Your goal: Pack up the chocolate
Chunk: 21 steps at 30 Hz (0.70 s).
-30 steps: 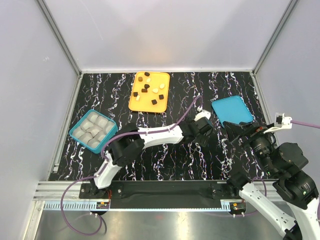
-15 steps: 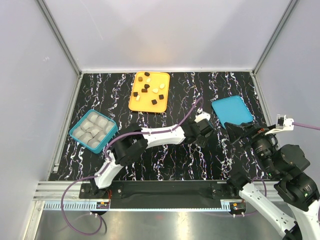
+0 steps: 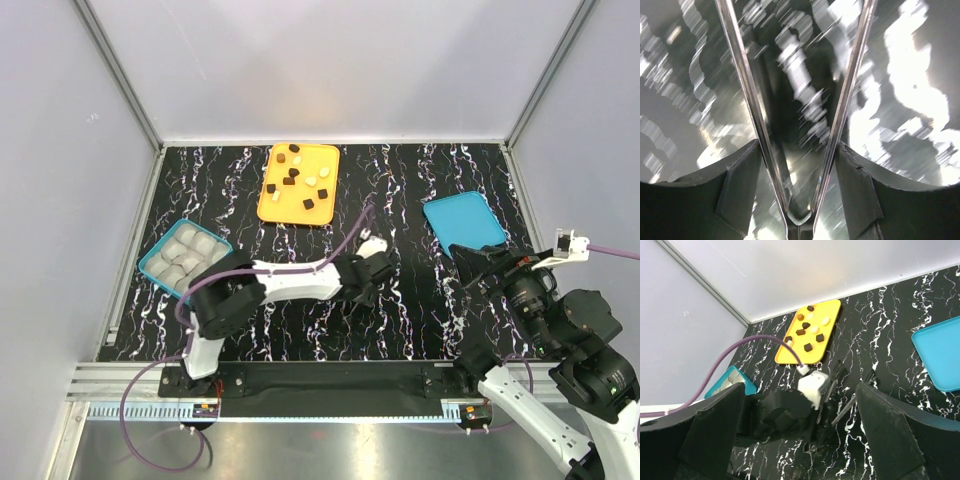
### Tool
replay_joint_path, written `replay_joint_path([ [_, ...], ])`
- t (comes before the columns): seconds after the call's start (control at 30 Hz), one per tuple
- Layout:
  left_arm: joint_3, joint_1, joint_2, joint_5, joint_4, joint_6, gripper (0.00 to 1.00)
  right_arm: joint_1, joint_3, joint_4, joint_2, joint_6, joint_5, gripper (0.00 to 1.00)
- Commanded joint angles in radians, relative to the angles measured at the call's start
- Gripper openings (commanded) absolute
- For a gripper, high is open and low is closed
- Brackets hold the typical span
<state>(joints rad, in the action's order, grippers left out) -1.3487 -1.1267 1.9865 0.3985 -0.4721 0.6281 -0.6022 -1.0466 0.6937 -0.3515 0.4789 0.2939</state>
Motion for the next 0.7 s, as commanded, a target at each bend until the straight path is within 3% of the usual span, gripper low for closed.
replay_joint_path([
  [0.0,0.103,0.005,-0.142,0.053,-0.022,0.076,0.61,-0.002,-0.010,-0.014,-0.001,0.041,-0.018,1.00],
  [0.2,0.281,0.004,-0.322,0.082,-0.089,0.160,0.62,-0.002,0.010,-0.026,-0.011,0.078,-0.052,1.00],
  [0.33,0.353,0.004,-0.411,0.092,-0.074,0.168,0.69,-0.002,0.025,-0.037,-0.020,0.076,-0.053,1.00],
  [0.67,0.368,0.015,-0.393,0.109,-0.080,0.160,0.70,-0.002,0.014,-0.037,-0.038,0.092,-0.016,1.00],
])
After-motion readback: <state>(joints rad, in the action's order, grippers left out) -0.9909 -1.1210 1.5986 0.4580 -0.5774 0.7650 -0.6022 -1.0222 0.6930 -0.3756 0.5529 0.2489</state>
